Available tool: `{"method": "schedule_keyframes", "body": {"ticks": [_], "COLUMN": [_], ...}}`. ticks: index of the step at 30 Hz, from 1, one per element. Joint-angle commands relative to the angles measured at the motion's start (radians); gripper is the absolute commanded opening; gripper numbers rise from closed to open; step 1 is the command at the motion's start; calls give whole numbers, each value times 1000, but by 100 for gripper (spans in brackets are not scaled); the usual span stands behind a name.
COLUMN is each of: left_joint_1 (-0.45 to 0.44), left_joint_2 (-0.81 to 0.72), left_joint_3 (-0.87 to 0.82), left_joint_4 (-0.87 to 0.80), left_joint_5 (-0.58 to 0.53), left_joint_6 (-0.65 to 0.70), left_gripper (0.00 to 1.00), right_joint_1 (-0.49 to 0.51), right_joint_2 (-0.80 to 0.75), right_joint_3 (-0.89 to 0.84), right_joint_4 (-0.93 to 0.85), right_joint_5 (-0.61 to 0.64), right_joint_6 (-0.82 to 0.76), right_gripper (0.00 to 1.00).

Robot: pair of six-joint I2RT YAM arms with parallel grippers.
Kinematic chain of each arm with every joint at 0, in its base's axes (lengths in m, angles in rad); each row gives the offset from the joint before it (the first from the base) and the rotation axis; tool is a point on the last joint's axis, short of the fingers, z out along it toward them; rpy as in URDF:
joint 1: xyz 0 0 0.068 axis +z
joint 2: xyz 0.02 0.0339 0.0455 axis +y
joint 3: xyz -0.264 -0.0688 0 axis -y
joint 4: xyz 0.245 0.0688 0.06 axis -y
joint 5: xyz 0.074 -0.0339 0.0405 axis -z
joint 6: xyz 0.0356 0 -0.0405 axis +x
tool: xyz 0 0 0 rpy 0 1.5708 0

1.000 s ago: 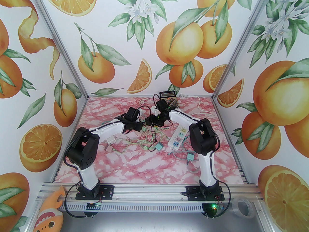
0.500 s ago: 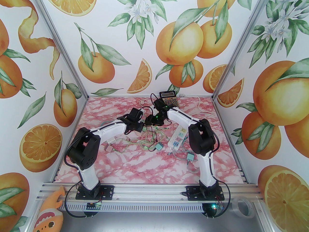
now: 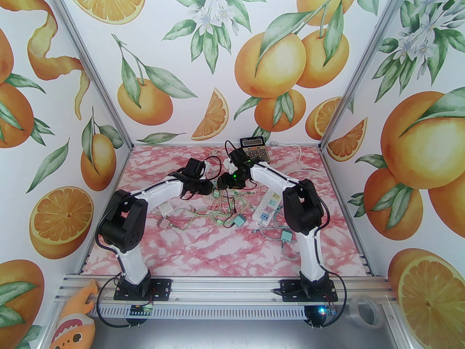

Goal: Pull the plug off the socket

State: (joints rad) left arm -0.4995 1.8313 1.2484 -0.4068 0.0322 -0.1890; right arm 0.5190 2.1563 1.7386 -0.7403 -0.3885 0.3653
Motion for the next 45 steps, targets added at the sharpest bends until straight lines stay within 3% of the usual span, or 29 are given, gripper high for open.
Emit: {"method": "schedule_keyframes", "body": {"ticks": [1, 5, 10, 17, 25, 34, 35, 37, 45], "left_joint_1": [-109, -157, -134, -16, 28, 79, 89, 107, 123], "left_joint_2": [-24, -21, -26, -105, -175, -198, -193, -181, -137], "left_joint_3": [66, 49, 51, 47, 71, 109, 124, 149, 263], "left_joint_4": [17, 27, 20, 18, -38, -70, -80, -94, -126], "left_joint_5": [-139, -216, -174, 12, 12, -34, -38, -36, 11], "left_joint_6": [112, 142, 97, 25, 32, 49, 52, 58, 105], "left_gripper": [0, 0, 0, 0, 0, 0, 0, 0, 0], "right_joint_1": [35, 34, 35, 31, 13, -39, -46, -58, -84], "right_joint_2": [93, 94, 91, 86, 69, -41, -56, -80, -196], "right_joint_3": [-54, -53, -53, -51, -27, 56, 60, 66, 7], "right_joint_4": [-134, -133, -138, -140, -129, -45, -35, -22, 21], "right_joint_5": [89, 89, 92, 101, 83, 58, 53, 50, 99], "right_joint_6": [-23, -20, -21, -22, -5, 44, 50, 59, 75], "right_gripper": [58, 58, 58, 59, 61, 79, 82, 99, 100]}}
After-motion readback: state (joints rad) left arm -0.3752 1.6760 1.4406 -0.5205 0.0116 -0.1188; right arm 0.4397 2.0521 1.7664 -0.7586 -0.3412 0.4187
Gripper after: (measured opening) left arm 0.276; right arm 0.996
